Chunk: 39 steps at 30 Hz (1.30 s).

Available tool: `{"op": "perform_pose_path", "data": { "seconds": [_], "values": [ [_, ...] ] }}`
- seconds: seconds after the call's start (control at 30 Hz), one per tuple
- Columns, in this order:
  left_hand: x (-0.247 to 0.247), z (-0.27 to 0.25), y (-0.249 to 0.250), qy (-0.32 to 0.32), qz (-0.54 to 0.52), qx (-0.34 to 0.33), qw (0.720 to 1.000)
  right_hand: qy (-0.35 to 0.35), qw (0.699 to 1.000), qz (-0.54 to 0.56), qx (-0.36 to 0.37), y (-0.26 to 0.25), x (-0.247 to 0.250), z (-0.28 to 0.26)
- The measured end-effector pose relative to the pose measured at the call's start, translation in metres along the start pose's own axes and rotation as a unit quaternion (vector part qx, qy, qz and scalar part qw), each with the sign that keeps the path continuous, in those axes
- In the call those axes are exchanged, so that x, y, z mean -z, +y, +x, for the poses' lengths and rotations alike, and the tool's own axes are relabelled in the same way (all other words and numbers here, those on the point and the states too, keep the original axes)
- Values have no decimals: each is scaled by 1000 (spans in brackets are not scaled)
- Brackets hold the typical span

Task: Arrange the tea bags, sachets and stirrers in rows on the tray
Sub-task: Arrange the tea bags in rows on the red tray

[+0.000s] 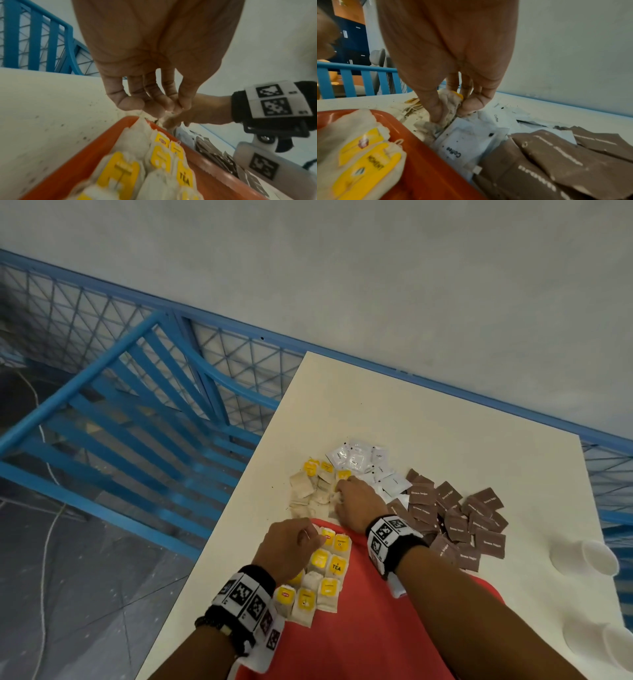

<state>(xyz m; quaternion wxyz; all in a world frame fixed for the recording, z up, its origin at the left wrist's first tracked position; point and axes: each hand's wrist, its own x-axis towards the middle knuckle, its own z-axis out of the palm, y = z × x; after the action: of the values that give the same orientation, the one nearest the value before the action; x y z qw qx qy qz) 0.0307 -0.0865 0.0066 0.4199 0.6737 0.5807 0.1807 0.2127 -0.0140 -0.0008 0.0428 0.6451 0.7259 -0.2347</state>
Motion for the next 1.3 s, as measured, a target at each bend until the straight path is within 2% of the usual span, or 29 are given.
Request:
{"op": "perform_pose_path", "data": {
  "seconds": [0.1, 0.23, 0.4, 0.53, 0.6, 0.67, 0.7, 0.77, 0.83, 0.87, 0.93, 1.1, 1.17, 1.27, 1.3],
  "values": [
    [-3, -7, -3, -8, -22, 11, 1000, 18, 999, 38, 8, 9, 1, -3],
    [1, -11, 3, 1, -45, -1, 999, 51, 988, 146, -7, 26, 23, -16],
    [6, -5, 13, 22, -101, -4, 995, 153, 948, 274, -46, 46, 66, -46],
    [5, 1, 37, 20, -149, 5, 989, 173, 917, 353, -62, 54, 90, -75],
    [3, 2, 56, 14, -218, 33, 975, 179, 908, 375, -54, 51, 98, -92],
    [0, 1, 79, 4, -320, 85, 944, 178, 908, 377, -35, 43, 101, -112],
    [-1, 1, 90, -9, -378, 119, 918, 178, 912, 368, -17, 38, 100, -121],
    [-7, -2, 108, -74, -511, 173, 839, 192, 925, 327, 30, 25, 91, -139],
    [-14, -10, 120, -170, -615, 167, 751, 213, 943, 240, 83, 11, 74, -153],
    [-18, -15, 124, -193, -644, 166, 722, 210, 952, 195, 105, 4, 65, -160],
    [-27, -24, 125, -194, -666, 183, 697, 204, 961, 139, 126, -4, 51, -176],
    [-41, -34, 108, -146, -615, 202, 748, 144, 973, 102, 150, -7, 44, -214],
    [-41, -39, 105, -145, -591, 178, 774, 172, 961, 150, 158, -3, 53, -226],
    [-34, -52, 113, -185, -529, 136, 817, 273, 923, 262, 73, 10, 72, -234],
    [-31, -55, 115, -198, -511, 122, 828, 286, 915, 282, 44, 14, 77, -232]
  ]
}}
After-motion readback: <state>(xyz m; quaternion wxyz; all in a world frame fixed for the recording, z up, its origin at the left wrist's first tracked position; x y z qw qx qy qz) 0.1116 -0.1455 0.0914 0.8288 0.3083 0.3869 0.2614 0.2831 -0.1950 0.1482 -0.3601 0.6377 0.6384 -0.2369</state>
